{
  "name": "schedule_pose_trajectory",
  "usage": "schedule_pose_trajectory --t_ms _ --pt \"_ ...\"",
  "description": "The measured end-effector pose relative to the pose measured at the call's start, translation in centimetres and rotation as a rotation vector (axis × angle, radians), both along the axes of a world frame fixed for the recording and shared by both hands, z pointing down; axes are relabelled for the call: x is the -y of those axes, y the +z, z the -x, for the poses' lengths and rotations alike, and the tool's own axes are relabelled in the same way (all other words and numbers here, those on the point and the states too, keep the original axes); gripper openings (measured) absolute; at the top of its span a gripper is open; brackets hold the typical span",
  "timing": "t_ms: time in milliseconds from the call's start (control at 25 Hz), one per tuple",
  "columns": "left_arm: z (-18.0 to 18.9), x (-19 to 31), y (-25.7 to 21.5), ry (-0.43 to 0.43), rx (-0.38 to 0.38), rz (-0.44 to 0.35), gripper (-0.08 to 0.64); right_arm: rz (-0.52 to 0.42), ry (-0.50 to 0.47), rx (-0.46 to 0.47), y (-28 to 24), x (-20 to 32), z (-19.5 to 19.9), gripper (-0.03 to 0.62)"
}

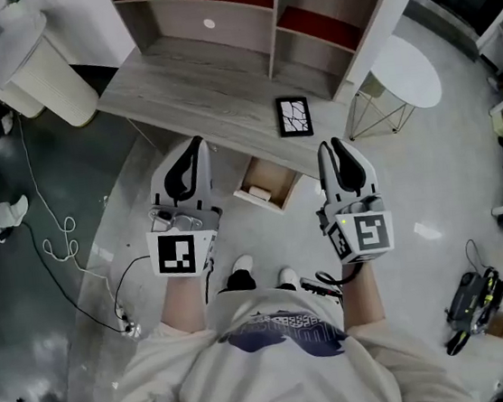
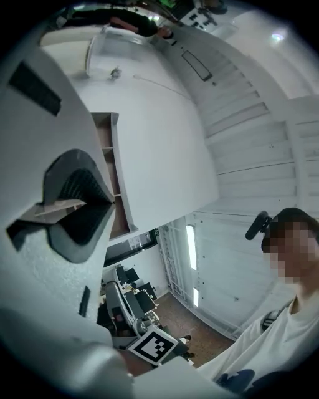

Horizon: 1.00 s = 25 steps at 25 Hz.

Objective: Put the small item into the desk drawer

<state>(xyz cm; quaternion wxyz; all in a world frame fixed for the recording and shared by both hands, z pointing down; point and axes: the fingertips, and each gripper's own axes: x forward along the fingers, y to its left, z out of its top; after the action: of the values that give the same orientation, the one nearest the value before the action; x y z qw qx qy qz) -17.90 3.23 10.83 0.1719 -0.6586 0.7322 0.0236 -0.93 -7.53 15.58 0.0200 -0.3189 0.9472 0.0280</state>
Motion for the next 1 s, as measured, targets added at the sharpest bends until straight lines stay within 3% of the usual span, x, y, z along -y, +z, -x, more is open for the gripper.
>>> schedule_pose_trajectory --t_ms 560,720,1000 --pt "-0.39 -0.19 -0.33 -0.016 0.011 -0.01 0.008 -0.011 -0.024 0.001 -0.39 -0.53 0.44 0.064" --pt "-0.37 -0.17 -0.21 -0.016 0.006 -0.008 0.008 -0.039 0.002 -0.029 -0.34 -0.56 0.42 0.001" --pt "-0.23 0.13 0.37 -0.018 0.004 0.001 0.008 -0.053 0.005 -0.041 -0.31 -0.74 0.68 0.0"
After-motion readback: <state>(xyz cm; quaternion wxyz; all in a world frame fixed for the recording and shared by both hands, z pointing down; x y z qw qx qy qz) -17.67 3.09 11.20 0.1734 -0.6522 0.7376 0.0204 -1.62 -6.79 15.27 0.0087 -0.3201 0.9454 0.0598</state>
